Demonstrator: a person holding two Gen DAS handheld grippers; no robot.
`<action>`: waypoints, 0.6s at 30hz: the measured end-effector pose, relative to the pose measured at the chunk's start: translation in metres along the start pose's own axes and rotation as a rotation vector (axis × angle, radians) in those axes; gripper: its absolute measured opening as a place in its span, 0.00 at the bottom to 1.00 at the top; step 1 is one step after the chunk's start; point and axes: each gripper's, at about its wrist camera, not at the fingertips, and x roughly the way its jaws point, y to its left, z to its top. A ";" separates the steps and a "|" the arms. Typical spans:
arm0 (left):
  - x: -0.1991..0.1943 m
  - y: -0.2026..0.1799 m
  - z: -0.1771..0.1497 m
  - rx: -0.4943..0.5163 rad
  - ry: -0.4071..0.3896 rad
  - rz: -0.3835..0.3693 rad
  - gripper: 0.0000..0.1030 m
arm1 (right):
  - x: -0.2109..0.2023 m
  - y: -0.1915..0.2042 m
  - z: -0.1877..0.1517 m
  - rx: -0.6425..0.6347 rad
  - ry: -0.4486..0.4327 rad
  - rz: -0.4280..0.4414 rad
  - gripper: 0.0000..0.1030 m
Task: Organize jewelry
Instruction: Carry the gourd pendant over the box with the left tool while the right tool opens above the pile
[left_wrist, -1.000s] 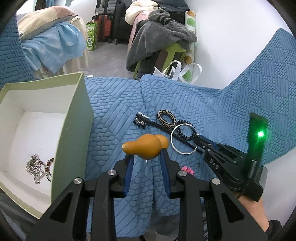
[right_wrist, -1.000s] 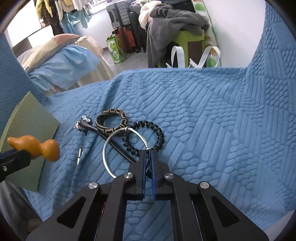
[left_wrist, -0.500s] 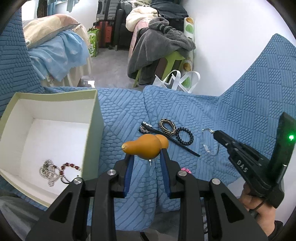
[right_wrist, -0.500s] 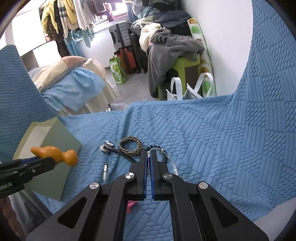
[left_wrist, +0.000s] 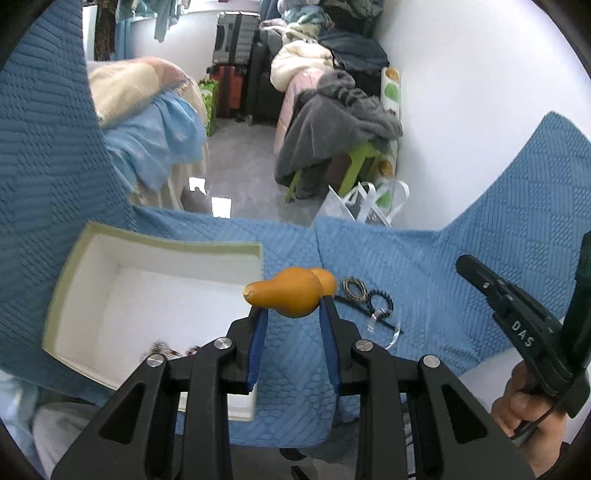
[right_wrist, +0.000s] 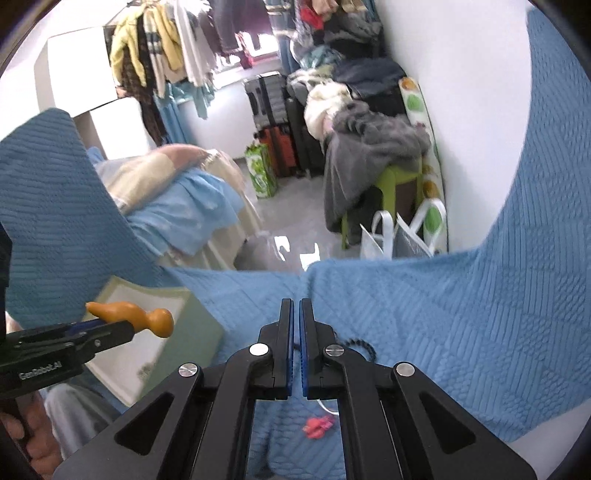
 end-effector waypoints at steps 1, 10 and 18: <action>-0.007 0.005 0.005 -0.005 -0.009 0.004 0.28 | -0.004 0.006 0.006 -0.009 -0.011 0.003 0.00; -0.031 0.040 0.010 -0.013 -0.033 0.018 0.28 | 0.013 -0.007 -0.007 0.038 0.059 -0.021 0.05; -0.021 0.077 -0.010 -0.034 -0.012 0.024 0.28 | 0.063 -0.047 -0.077 0.120 0.209 -0.123 0.75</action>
